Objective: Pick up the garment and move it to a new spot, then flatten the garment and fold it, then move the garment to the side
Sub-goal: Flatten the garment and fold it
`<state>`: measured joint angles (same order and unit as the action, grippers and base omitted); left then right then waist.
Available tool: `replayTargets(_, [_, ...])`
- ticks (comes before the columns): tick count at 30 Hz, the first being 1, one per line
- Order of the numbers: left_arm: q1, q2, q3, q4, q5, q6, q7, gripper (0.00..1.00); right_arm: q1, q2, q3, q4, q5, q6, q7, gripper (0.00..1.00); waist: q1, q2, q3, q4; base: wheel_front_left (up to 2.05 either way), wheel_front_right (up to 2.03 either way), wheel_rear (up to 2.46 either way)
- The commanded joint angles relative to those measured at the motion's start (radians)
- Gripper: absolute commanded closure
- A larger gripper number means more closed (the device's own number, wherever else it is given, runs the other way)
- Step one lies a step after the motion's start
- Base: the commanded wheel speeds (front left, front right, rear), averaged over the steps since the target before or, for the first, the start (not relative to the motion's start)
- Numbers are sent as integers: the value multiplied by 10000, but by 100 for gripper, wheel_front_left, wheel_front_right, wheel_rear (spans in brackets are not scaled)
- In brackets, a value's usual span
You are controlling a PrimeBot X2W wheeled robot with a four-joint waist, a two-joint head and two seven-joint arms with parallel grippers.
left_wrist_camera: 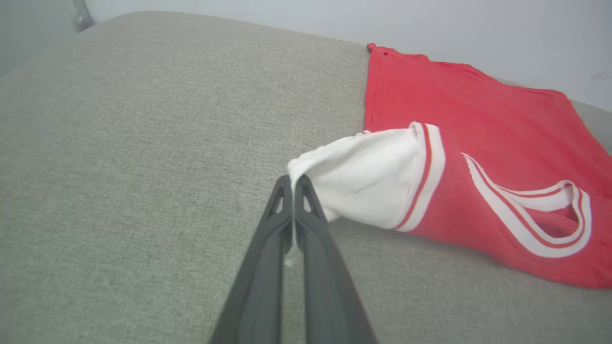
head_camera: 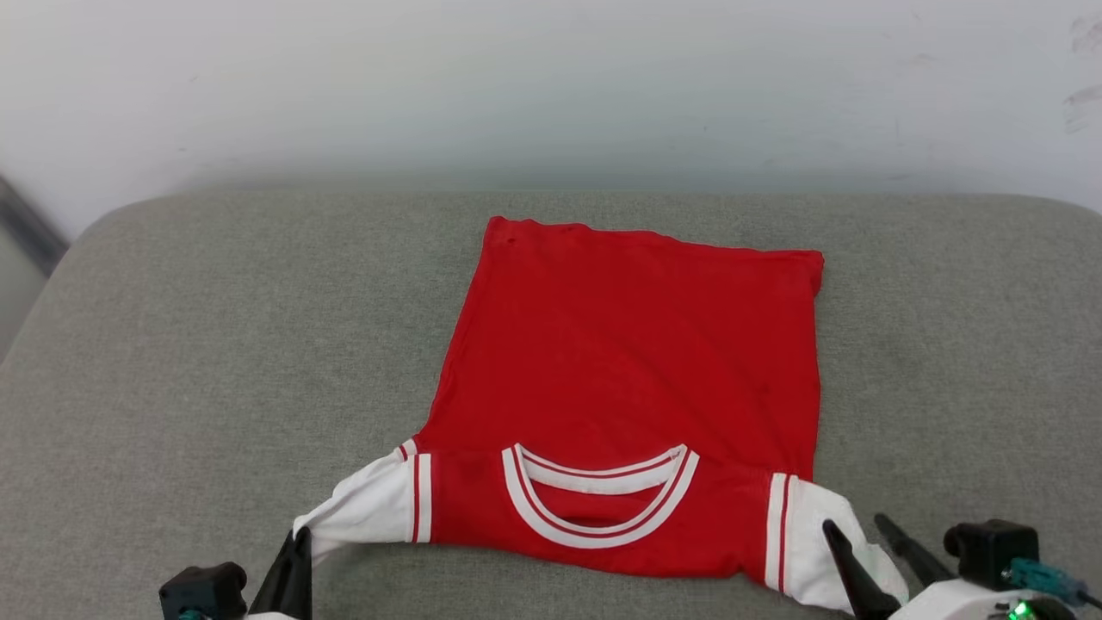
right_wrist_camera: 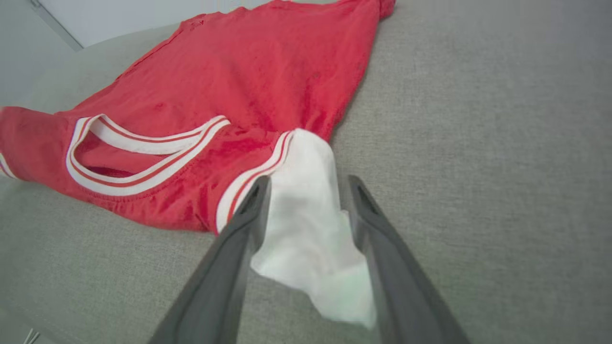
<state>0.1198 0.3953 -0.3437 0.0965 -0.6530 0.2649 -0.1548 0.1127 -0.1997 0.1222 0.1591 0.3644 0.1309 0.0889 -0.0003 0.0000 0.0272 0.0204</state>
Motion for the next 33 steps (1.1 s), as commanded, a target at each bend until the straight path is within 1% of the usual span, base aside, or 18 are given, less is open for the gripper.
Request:
replayTargets(1, [-232, 28, 32, -154, 111, 61, -146, 100, -319, 44, -229, -275, -70, -3, 0, 0, 3, 0, 75, 17, 0, 0, 0])
replayTargets(4, [-439, 86, 36, -373, 245, 76, -244, 100, -919, 45, -686, -437, 5, -3, 91, 0, 3, 0, 225, 97, 0, 0, 0])
replayTargets(5, [-439, 86, 36, -373, 245, 76, -244, 100, -919, 45, -686, -437, 5, -3, 91, 0, 3, 0, 225, 97, 0, 0, 0])
replayTargets(6, [-515, 91, 37, -477, 290, 88, -269, 100, -1173, -11, -941, -304, 10, -5, 209, 0, 3, 0, 305, 151, 0, 0, 0])
replayTargets(9, [-815, 102, -56, -819, 442, 113, -246, 100, -2242, -157, -1569, 254, 197, -3, 517, 0, 3, 0, 663, 410, 0, 0, 0])
replayTargets(12, [-1177, 51, -179, -1104, 582, 37, -276, 100, -3532, -464, -2071, 1253, 363, -2, 955, 0, 3, 0, 1134, 758, 0, 0, 0])
replayTargets(15, [-1619, 1, -290, -1344, 737, -63, -289, 100, -5048, -806, -2402, 2461, 521, -2, 1658, 0, 3, 0, 1732, 1126, 0, 0, 0])
replayTargets(19, [-2145, -101, -379, -1651, 882, -139, -368, 100, -7155, -1121, -2248, 4012, 329, -3, 2858, 0, 3, 0, 2606, 1447, 0, 0, 0])
replayTargets(21, [-2408, -175, -425, -1713, 923, -187, -450, 100, -8152, -1163, -2245, 4699, 155, -3, 3546, 0, 3, 0, 2961, 1600, 0, 0, 0])
replayTargets(24, [-2732, -254, -484, -1800, 981, -282, -531, 100, -9511, -1329, -2285, 5459, -84, -2, 4599, 0, 3, 0, 3493, 1819, 0, 0, 0])
replayTargets(26, [-2931, -335, -529, -1803, 1030, -357, -602, 100, -10161, -1349, -2419, 5917, -318, -3, 5164, 0, 3, 0, 3756, 1940, 0, 0, 0])
replayTargets(29, [-3239, -457, -625, -1830, 1081, -492, -666, 100, -10992, -1485, -2661, 6326, -791, -3, 5733, 0, 3, 0, 4188, 2141, 0, 0, 0])
replayTargets(33, [-3505, -531, -673, -1715, 1106, -616, -762, 100, -11556, -1298, -3035, 6844, -1257, -3, 6264, 0, 3, 0, 4582, 2272, 0, 0, 0])
